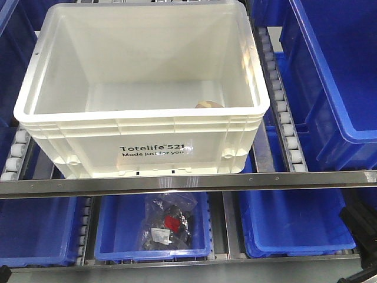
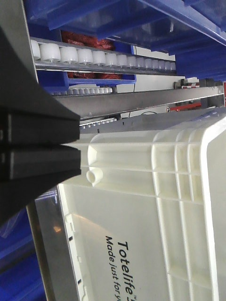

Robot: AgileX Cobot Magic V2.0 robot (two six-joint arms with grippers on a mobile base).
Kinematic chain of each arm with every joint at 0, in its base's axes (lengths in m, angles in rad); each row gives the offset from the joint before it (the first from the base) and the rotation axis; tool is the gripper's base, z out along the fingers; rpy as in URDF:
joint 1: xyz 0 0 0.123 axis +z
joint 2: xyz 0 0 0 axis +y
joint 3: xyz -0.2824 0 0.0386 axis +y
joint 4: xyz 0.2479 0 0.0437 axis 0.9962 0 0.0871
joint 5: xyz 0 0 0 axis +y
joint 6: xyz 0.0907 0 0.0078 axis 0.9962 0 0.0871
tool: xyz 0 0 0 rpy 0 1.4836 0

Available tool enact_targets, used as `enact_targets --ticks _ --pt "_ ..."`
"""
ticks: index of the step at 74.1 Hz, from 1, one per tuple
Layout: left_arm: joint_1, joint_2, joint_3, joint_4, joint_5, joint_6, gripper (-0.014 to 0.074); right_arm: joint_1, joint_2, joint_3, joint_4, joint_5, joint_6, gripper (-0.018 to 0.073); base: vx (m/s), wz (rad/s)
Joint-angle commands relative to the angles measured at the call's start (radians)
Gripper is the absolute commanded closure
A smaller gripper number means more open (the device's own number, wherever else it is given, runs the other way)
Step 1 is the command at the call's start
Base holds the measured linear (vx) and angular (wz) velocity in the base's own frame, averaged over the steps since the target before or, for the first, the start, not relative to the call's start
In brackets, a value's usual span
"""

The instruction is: Place moving items into box and shelve

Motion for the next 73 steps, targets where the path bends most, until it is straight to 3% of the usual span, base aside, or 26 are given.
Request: enact_targets --ticks 1,73 --pt "-0.007 -0.012 -0.024 -0.003 -0.080 -0.002 0.0603 0.002 -0.002 -0.002 -0.011 -0.076 0.002 0.0569 0.00 0.00" --pt "-0.007 -0.012 -0.024 -0.003 -0.080 -0.002 0.0603 0.002 -0.002 -0.002 -0.011 -0.076 0.002 0.0569 0.00 0.00"
